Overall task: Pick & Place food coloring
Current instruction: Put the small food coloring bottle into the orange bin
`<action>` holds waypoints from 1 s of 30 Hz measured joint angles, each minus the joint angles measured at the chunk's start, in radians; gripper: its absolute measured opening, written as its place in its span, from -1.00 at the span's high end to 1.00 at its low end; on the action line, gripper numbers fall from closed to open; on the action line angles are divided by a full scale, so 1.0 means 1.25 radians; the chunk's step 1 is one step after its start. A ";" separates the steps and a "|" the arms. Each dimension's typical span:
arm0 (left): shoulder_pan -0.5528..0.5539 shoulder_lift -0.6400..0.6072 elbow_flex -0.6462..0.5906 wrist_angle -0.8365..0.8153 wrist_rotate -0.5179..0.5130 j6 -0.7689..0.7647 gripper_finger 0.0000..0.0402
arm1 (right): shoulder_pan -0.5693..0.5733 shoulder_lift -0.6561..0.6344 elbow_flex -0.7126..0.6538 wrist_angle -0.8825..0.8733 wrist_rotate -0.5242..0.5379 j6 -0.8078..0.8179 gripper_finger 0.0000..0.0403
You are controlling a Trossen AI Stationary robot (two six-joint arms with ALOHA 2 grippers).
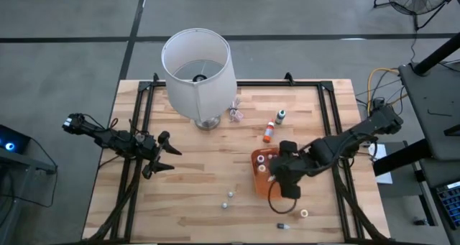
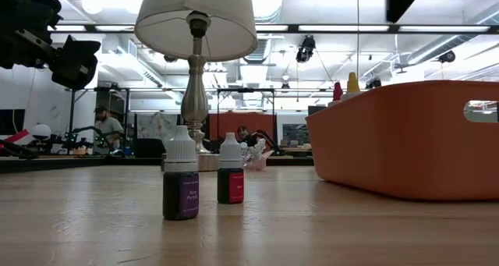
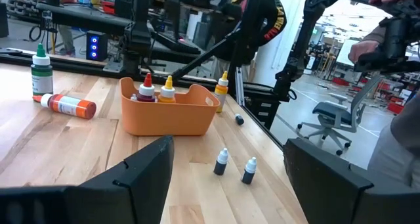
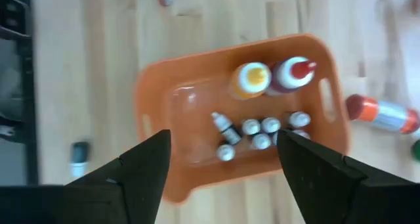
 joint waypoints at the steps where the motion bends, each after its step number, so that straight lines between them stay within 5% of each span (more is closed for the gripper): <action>1: 0.000 0.000 0.000 0.000 0.000 0.000 -0.29 | 0.012 0.000 0.003 0.000 0.000 0.017 -0.35; 14: 0.000 0.000 0.000 0.000 0.000 0.000 -0.29 | 0.111 0.023 0.020 0.108 -0.017 -0.032 -0.28; 30: 0.000 0.000 0.000 0.000 0.000 0.000 -0.29 | 0.051 0.215 0.215 0.108 -0.042 -0.128 -0.27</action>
